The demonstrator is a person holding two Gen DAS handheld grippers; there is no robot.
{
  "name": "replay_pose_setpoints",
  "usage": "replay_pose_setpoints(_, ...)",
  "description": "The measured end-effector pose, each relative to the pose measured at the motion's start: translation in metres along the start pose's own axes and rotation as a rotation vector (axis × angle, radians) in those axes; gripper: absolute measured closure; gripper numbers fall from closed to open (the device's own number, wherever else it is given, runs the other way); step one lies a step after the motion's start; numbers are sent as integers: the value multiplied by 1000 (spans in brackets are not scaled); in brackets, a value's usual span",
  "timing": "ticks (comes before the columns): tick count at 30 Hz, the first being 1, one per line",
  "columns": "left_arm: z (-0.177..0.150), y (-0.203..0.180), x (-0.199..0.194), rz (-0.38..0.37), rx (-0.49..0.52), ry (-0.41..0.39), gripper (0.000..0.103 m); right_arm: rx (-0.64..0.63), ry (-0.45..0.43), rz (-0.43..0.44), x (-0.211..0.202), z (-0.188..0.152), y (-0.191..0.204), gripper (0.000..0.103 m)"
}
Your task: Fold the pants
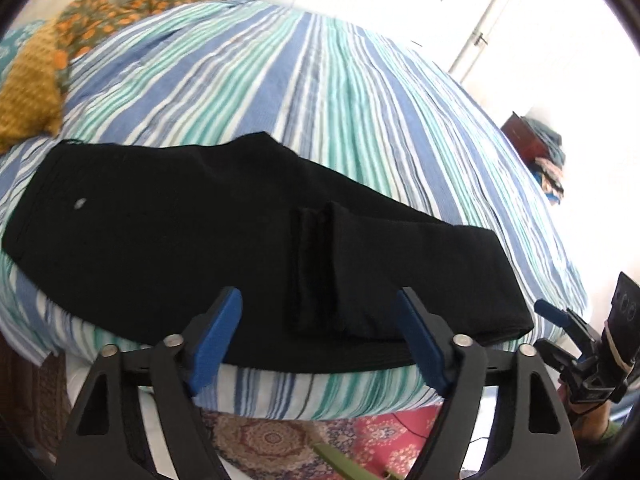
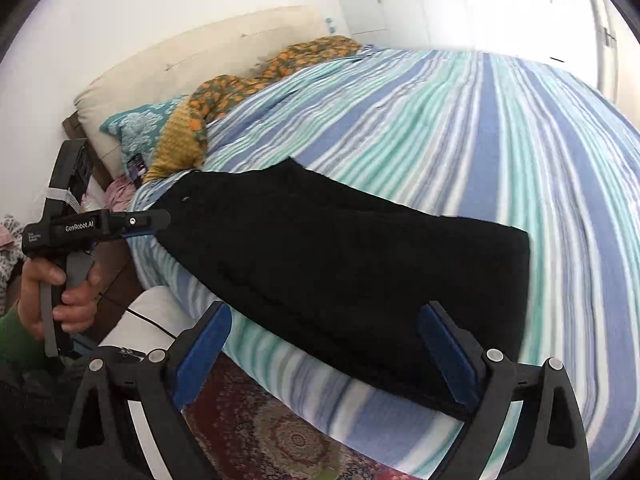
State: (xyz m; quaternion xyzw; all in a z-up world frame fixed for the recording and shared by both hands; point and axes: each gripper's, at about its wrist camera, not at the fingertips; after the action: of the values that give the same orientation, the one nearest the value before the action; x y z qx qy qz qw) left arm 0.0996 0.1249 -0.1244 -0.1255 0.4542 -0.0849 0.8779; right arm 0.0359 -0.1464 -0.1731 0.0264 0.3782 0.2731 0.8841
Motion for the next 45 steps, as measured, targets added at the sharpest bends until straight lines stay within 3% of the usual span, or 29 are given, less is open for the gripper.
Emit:
replay_pose_setpoints(3,8,-19,35,47,42,63,38,113,-29,-62,-26,-16,-31,8)
replay_pose_setpoints(6,9,-32,51,90,104,86,38,205,-63,-71,-38,-17,-54,8)
replay_pose_setpoints(10,2,-35,63,146,141,109,38,191,-82,-71,-38,-12,-61,8)
replay_pose_setpoints(14,-3,-25,68,144,113,129,40,164,-44,-48,-19,-7,-49,9)
replay_pose_setpoints(18,-9,-22,66,156,115,128,56,116,-40,-52,-14,-6,-38,8)
replay_pose_setpoints(24,-6,-20,62,164,118,114,93,149,-27,-59,-10,-9,-43,8)
replay_pose_setpoints(31,-6,-38,48,236,201,44,98,165,-27,-66,-11,-11,-46,8)
replay_pose_setpoints(34,-6,-29,47,252,168,31,99,173,-34,-71,-14,-11,-48,8)
replay_pose_setpoints(38,-7,-11,54,170,108,81,96,199,-33,-69,-14,-12,-53,8)
replay_pose_setpoints(39,-6,-9,49,144,100,76,87,204,-30,-69,-13,-12,-54,8)
replay_pose_setpoints(40,-4,-6,42,104,80,66,70,207,-28,-70,-14,-13,-55,9)
replay_pose_setpoints(41,-2,-2,35,80,60,48,59,209,-29,-71,-14,-13,-55,8)
replay_pose_setpoints(42,0,3,28,70,39,18,38,212,-32,-70,-15,-13,-56,8)
replay_pose_setpoints(43,2,8,23,70,19,-5,32,217,-34,-68,-16,-13,-57,9)
replay_pose_setpoints(45,8,14,27,74,0,20,33,228,-37,-64,-15,-12,-60,8)
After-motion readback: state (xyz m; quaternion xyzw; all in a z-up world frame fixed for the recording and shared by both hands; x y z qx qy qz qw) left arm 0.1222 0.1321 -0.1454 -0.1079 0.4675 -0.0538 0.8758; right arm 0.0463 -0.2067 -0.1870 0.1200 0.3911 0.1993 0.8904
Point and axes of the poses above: each gripper's, at about its wrist camera, not at the fingertips, and x roughly the way its jaws point, y to its left, z to its top, and after that the axes turned 2 degrees about -y, right-handed
